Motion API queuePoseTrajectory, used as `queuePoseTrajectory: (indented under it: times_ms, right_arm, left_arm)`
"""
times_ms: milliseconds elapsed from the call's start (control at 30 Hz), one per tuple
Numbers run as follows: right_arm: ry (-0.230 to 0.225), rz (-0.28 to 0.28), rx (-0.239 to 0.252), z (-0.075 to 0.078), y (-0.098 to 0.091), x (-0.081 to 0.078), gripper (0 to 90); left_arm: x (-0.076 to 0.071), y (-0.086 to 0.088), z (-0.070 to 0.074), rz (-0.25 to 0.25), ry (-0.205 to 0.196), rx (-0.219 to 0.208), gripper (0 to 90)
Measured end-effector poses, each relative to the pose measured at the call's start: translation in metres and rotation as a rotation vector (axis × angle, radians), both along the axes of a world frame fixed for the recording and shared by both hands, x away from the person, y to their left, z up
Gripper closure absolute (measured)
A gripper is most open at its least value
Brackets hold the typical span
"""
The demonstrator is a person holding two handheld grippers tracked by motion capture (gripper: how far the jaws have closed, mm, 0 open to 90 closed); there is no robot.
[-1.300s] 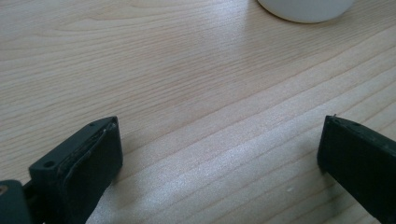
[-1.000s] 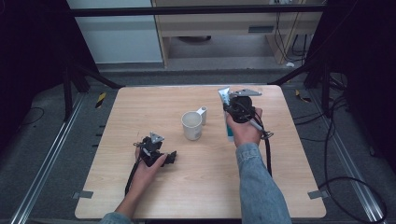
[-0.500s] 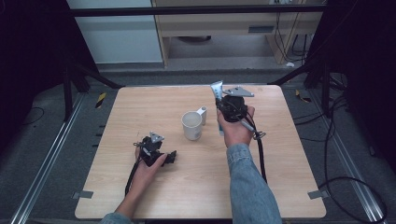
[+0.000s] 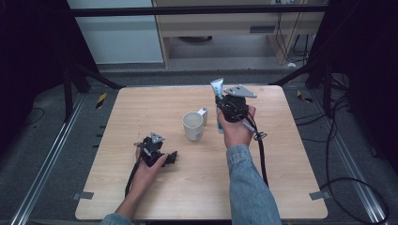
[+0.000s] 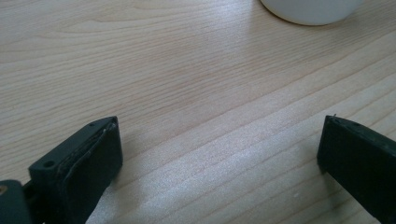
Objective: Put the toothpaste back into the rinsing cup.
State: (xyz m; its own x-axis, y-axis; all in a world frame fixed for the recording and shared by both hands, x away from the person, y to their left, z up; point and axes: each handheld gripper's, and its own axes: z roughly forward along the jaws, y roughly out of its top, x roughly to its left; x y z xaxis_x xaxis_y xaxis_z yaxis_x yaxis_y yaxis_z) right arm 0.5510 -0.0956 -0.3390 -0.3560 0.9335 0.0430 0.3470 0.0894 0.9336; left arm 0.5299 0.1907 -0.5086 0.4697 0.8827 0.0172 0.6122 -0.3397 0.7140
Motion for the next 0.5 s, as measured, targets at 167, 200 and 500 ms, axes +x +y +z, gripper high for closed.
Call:
queuePoseTrajectory:
  times_ms: [167, 200, 500]
  right_arm:
    - [-0.024, 0.0, 0.012, 0.005, 0.005, 0.001, 79.3]
    - [-0.032, 0.0, 0.015, 0.007, 0.005, 0.001, 79.3]
    - [-0.071, -0.004, 0.035, 0.017, 0.011, 0.002, 79.2]
  left_arm:
    - [0.0, 0.0, 0.0, -0.002, 0.001, 0.001, 0.0]
    - [0.0, 0.0, 0.0, -0.002, 0.001, 0.001, 0.0]
    - [-0.001, 0.001, 0.0, -0.004, 0.002, 0.002, 0.0]
